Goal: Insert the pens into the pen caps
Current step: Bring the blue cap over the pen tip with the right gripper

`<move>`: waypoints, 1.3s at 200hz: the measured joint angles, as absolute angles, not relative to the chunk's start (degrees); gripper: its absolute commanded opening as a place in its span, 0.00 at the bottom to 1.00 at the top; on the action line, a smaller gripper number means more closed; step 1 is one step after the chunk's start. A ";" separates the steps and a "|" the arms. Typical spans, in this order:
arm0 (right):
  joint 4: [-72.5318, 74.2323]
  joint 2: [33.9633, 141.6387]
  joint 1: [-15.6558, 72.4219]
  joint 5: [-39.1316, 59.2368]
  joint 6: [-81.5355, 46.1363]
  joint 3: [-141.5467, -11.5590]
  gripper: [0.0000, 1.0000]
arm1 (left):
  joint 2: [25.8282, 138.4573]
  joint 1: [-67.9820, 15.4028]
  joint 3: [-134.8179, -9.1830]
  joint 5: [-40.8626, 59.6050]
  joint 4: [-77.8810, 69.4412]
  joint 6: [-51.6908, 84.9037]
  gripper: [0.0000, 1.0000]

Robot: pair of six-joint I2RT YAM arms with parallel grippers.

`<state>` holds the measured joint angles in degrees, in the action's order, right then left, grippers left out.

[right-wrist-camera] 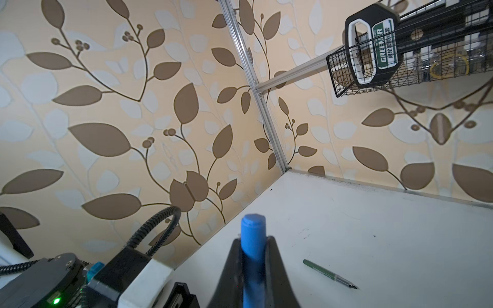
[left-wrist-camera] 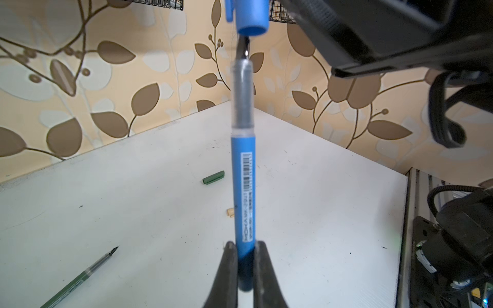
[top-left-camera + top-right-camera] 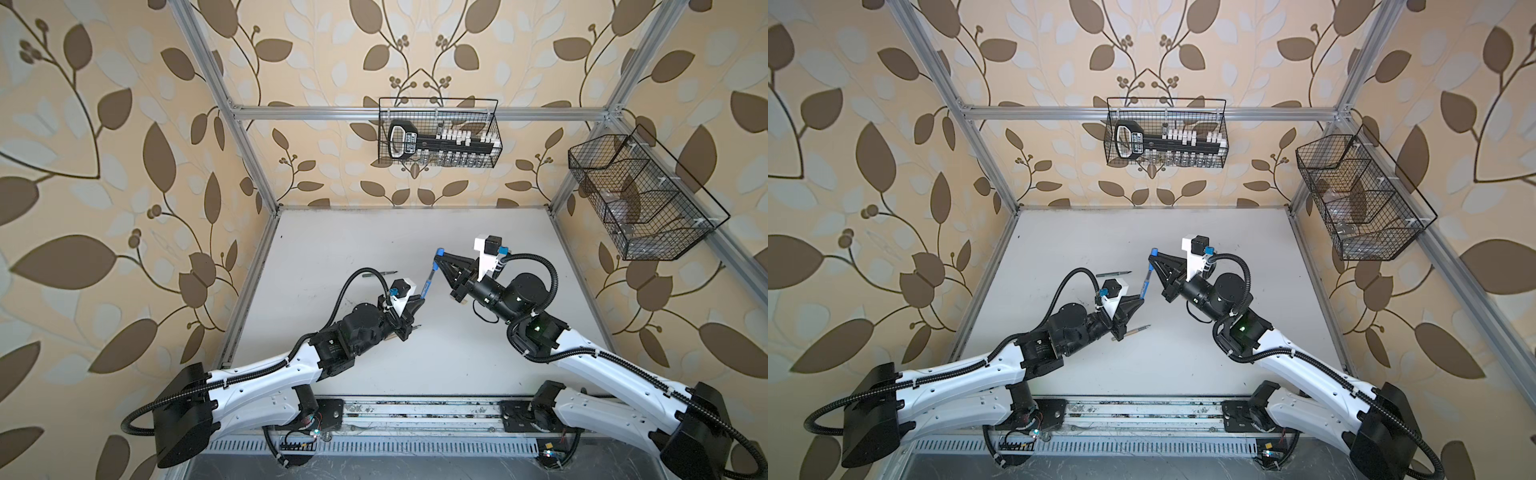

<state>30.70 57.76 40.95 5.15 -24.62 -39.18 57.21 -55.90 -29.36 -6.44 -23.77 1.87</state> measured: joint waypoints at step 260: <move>29.76 58.70 39.94 8.86 -25.50 -40.97 0.00 | 56.25 -55.92 -29.36 -6.42 -23.83 1.89 0.00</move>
